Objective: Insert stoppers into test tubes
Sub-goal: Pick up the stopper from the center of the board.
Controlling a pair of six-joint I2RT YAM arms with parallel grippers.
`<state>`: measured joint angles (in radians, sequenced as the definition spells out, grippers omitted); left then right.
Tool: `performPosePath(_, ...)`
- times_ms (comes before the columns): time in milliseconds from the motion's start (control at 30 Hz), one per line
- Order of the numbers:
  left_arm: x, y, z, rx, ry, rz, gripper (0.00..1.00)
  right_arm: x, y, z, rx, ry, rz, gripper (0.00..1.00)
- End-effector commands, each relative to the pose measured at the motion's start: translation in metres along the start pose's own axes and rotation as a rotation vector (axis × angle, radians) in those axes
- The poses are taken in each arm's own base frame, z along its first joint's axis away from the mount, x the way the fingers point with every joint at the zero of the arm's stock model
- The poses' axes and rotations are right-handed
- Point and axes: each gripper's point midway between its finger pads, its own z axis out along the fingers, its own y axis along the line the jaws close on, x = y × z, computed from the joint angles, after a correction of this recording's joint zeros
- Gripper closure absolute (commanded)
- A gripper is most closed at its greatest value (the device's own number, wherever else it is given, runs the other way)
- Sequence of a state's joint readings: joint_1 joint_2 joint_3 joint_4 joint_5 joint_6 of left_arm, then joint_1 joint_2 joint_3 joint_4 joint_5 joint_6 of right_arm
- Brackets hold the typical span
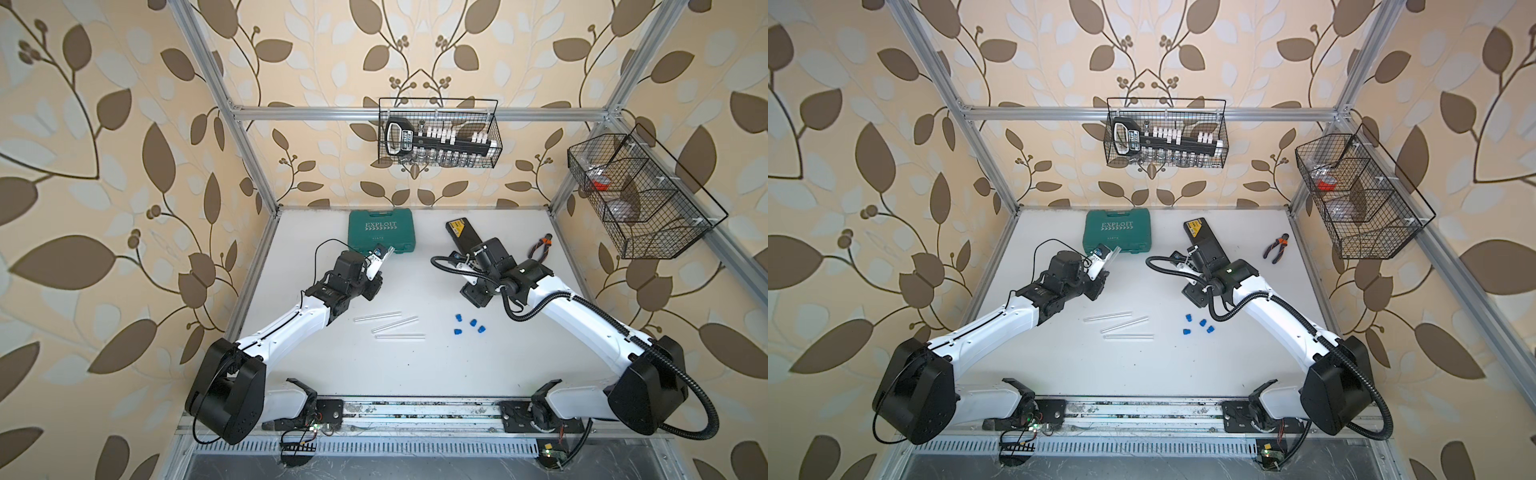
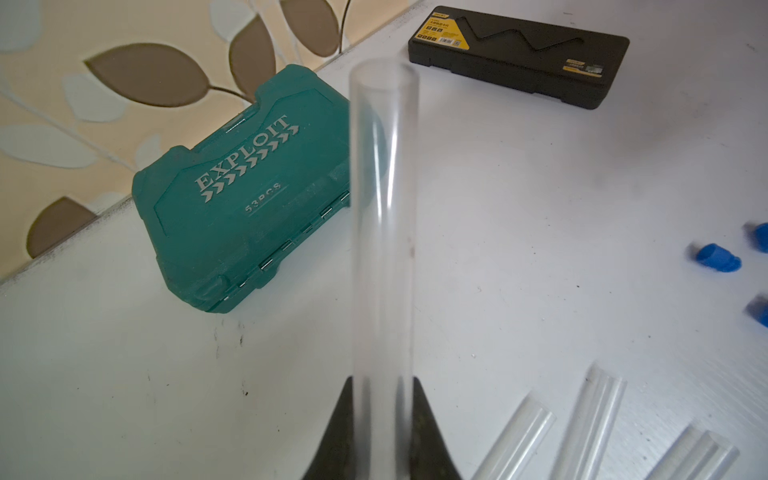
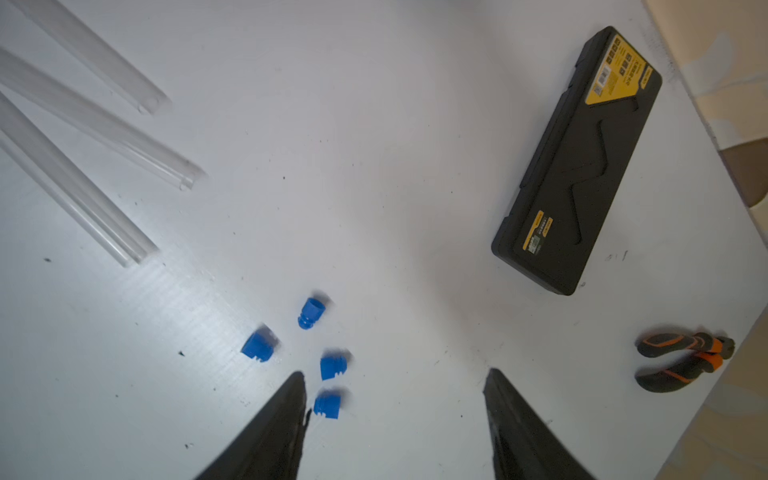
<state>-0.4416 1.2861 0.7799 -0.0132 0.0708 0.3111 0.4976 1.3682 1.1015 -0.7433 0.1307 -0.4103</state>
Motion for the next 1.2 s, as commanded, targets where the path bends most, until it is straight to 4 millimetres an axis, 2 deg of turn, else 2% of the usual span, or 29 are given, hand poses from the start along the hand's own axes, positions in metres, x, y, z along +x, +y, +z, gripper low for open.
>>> performPosePath(0,-0.022,-0.001,-0.008,0.015,-0.081,0.028,1.0,0.017,-0.009,0.01,0.031,0.058,-0.097,0.35)
performPosePath(67,-0.023,0.0,-0.009,0.008,-0.078,0.034,1.0,0.011,-0.008,0.009,-0.012,0.054,0.02,0.38)
performPosePath(133,-0.023,0.0,-0.01,0.006,-0.078,0.035,1.0,0.01,0.004,0.012,-0.08,0.057,0.095,0.39)
performPosePath(200,-0.024,0.0,-0.012,0.004,-0.082,0.034,1.0,0.013,0.018,0.015,-0.144,0.059,0.122,0.41)
performPosePath(333,-0.028,0.004,-0.015,-0.016,-0.097,0.04,1.0,0.019,0.022,0.025,-0.141,0.085,0.198,0.46)
performPosePath(467,-0.03,0.008,-0.02,-0.031,-0.109,0.038,1.0,0.024,0.026,0.042,-0.164,0.195,0.332,0.44)
performPosePath(567,-0.03,0.01,-0.023,-0.04,-0.111,0.037,1.0,0.03,0.036,0.059,-0.205,0.317,0.408,0.46)
performPosePath(667,-0.029,0.011,-0.025,-0.047,-0.114,0.038,1.0,0.031,0.038,0.072,-0.197,0.359,0.463,0.53)
performPosePath(800,-0.028,0.011,-0.026,-0.048,-0.111,0.046,1.0,0.024,0.039,0.082,-0.194,0.345,0.535,0.52)
performPosePath(900,-0.026,0.01,-0.027,-0.046,-0.104,0.046,1.0,0.029,0.046,0.091,-0.213,0.38,0.568,0.54)
performPosePath(1167,-0.026,0.009,-0.028,-0.039,-0.107,0.046,1.0,0.036,0.058,0.097,-0.23,0.405,0.591,0.59)
